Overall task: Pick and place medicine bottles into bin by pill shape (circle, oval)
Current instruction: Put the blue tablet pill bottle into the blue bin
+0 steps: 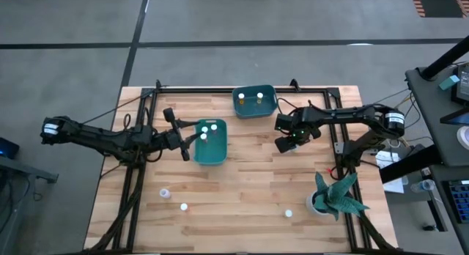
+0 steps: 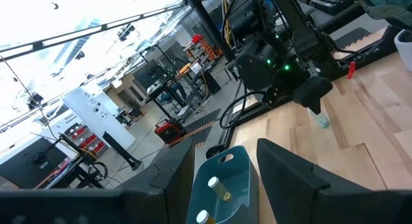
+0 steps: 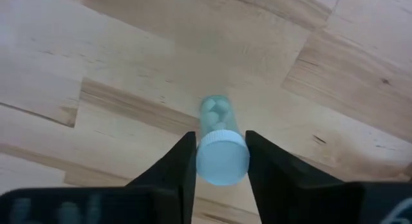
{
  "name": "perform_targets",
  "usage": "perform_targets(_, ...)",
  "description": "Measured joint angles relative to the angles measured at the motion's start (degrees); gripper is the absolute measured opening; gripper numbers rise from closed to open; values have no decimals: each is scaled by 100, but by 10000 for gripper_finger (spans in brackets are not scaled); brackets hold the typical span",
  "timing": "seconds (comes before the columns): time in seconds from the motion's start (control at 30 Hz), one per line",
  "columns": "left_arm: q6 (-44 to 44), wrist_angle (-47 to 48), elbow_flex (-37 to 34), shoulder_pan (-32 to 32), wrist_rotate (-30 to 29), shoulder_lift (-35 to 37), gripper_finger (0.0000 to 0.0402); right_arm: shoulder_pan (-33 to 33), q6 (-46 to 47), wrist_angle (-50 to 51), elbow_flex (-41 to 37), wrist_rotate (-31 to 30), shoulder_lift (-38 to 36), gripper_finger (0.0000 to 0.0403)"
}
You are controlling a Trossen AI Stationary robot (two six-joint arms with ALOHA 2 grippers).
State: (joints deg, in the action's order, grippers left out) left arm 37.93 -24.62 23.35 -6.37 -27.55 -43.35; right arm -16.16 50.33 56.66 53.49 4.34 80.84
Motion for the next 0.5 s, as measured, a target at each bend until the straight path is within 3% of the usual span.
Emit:
perform_targets(0.3,0,-4,0,0,0,-1,153,0,-26,53,242,4,-2,128)
perform_targets(0.5,0,-31,0,0,0,-9,153,0,-155,199,859,2,-2,110)
